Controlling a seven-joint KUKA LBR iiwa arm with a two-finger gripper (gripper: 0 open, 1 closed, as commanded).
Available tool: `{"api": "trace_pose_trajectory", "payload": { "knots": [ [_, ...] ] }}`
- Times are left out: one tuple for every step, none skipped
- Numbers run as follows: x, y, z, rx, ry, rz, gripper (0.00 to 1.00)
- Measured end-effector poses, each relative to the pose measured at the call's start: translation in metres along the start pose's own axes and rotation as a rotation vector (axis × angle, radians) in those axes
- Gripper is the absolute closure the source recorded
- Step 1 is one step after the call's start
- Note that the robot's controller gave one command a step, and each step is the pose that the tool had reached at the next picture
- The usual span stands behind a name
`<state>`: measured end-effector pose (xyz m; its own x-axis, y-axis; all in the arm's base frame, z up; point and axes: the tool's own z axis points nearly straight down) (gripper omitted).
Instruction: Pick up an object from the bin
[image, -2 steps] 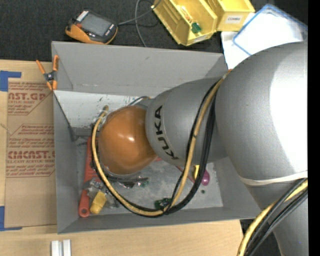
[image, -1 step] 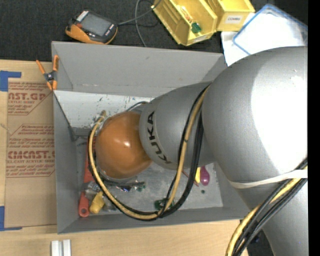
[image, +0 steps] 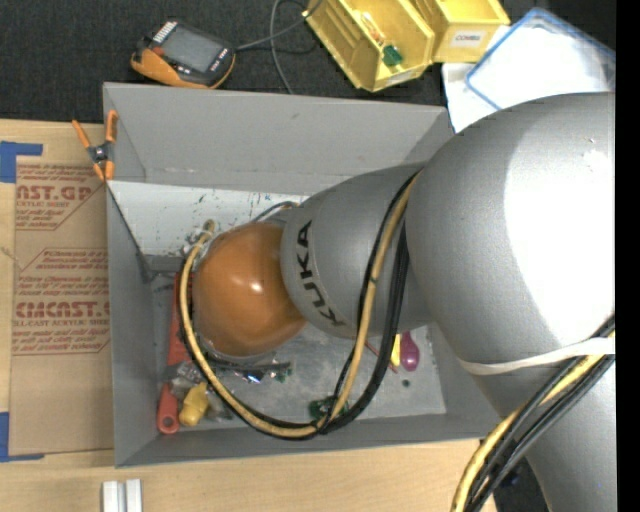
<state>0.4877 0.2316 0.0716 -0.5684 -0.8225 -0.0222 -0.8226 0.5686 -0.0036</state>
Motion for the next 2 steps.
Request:
{"api": "trace_pose_trajectory", "payload": {
  "knots": [
    [-0.009,-0.006,-0.089,-0.002,0.004,-0.02,1.0],
    [-0.007,0.0,-0.136,-0.004,0.001,-0.015,1.0]
  ]
}}
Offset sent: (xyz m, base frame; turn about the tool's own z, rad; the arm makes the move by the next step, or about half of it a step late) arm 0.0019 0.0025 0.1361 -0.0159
